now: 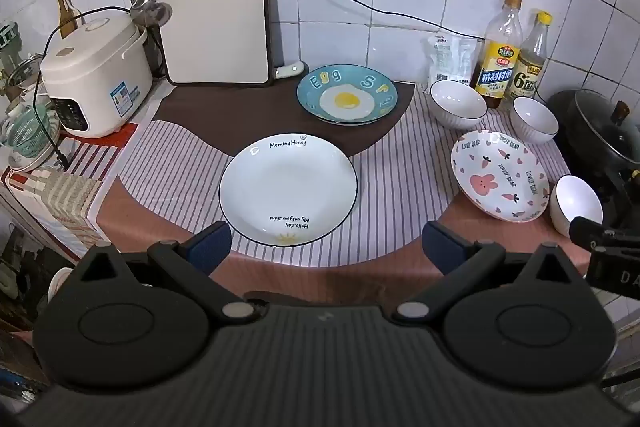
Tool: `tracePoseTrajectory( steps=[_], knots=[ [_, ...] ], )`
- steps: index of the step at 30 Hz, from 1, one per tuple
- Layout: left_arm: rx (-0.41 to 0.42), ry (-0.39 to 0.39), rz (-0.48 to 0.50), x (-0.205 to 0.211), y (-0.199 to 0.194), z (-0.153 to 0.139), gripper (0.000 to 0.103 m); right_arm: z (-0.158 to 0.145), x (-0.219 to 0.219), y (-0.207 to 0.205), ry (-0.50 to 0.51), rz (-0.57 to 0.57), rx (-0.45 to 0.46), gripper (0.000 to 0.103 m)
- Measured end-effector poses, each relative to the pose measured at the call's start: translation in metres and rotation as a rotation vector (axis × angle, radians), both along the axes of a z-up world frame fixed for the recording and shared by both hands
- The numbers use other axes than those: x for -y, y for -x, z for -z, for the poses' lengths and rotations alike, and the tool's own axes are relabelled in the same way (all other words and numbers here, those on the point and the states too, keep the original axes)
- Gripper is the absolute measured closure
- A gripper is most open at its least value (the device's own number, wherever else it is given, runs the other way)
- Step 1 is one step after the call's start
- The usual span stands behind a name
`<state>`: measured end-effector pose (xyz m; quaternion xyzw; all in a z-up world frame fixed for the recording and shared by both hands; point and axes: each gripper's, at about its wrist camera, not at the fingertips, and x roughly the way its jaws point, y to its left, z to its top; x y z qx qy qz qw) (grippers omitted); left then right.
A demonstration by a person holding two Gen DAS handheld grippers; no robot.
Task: Organize plates and bowls
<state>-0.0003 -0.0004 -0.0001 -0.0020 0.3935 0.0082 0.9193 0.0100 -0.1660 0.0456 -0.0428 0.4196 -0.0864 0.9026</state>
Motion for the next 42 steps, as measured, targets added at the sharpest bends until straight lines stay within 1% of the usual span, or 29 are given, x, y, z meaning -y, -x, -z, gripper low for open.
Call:
tracePoseTrajectory(
  steps=[5, 6, 9, 10, 12, 17, 18, 29, 37, 42],
  knots=[
    [0.010, 0.009, -0.002, 0.000, 0.005, -0.001, 0.000, -0.001, -0.001, 0.002, 0.004, -0.003, 0.000, 0.000],
    [-0.015, 0.005, 0.001, -0.001, 0.001, -0.001, 0.001, 0.003, -0.002, 0.003, 0.005, -0.003, 0.001, 0.000],
    [0.000, -0.001, 0.015, 0.000, 0.002, -0.002, 0.002, 0.003, -0.001, 0.004, 0.007, -0.004, -0.004, 0.000],
    [0.001, 0.005, 0.013, -0.004, 0.003, -0.005, 0.002, 0.003, -0.002, 0.008, 0.009, -0.006, -0.006, 0.000],
    [0.005, 0.007, 0.008, -0.006, 0.003, -0.006, 0.002, 0.002, -0.002, 0.002, 0.008, 0.000, -0.024, 0.000],
    [0.018, -0.001, -0.001, -0.006, 0.001, -0.008, 0.001, 0.002, -0.002, 0.002, 0.003, -0.006, -0.028, 0.000],
    [0.027, 0.000, -0.005, -0.003, 0.007, -0.001, 0.001, 0.003, -0.001, 0.002, 0.002, -0.005, -0.030, 0.000],
    [0.065, -0.025, 0.013, 0.007, 0.012, 0.002, 0.000, 0.008, 0.000, 0.002, 0.005, -0.007, -0.041, 0.000],
    [0.070, -0.029, 0.015, 0.007, 0.011, 0.004, 0.000, 0.012, 0.004, 0.006, -0.006, -0.002, -0.027, 0.000],
    [0.070, -0.026, 0.018, 0.007, 0.012, 0.006, 0.000, 0.016, 0.006, 0.007, 0.012, 0.001, -0.024, 0.000]
  ],
)
